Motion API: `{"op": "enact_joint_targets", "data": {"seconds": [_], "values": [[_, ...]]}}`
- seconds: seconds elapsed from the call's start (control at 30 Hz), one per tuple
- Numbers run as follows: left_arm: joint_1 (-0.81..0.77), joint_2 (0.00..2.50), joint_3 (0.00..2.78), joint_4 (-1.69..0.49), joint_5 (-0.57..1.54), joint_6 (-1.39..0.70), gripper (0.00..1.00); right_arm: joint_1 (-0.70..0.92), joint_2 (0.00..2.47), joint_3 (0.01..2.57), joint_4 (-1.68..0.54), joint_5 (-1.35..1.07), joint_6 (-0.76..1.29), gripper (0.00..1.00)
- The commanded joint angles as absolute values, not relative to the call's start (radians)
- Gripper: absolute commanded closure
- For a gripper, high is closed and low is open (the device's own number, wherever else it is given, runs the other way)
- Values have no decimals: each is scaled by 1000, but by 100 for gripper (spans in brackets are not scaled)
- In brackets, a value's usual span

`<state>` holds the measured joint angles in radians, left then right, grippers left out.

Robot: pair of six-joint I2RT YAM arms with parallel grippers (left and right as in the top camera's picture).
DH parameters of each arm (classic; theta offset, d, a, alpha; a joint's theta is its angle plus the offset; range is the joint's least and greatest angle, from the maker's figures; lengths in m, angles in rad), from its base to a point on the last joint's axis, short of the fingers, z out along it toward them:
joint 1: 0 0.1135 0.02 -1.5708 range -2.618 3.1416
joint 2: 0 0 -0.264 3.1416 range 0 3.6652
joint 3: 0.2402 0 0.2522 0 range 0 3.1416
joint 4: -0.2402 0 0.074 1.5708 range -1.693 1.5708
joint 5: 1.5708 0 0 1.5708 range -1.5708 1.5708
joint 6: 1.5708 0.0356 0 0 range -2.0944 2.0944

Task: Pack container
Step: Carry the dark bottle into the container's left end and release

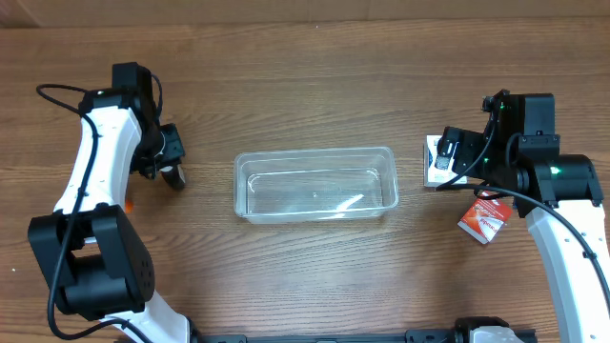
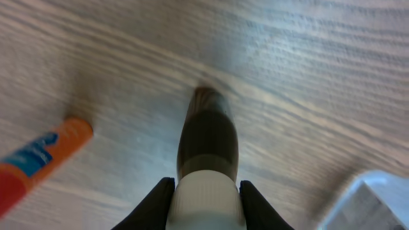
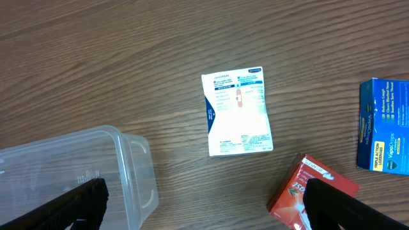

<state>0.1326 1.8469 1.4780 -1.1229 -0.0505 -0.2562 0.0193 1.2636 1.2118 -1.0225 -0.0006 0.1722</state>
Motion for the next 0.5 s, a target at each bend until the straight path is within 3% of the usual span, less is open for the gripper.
{"op": "enact_joint_targets", "data": {"seconds": [0.0, 0.2, 0.47], "values": [[90, 1813, 1627, -1218, 20, -300, 96, 15, 1260, 1245, -1020, -2, 179, 0], [-76, 1679, 1780, -1352, 20, -340, 96, 15, 1260, 1245, -1021, -2, 179, 0], [-382, 1648, 1750, -1391, -24, -492, 96, 15, 1260, 1245, -1021, -3, 179, 0]]}}
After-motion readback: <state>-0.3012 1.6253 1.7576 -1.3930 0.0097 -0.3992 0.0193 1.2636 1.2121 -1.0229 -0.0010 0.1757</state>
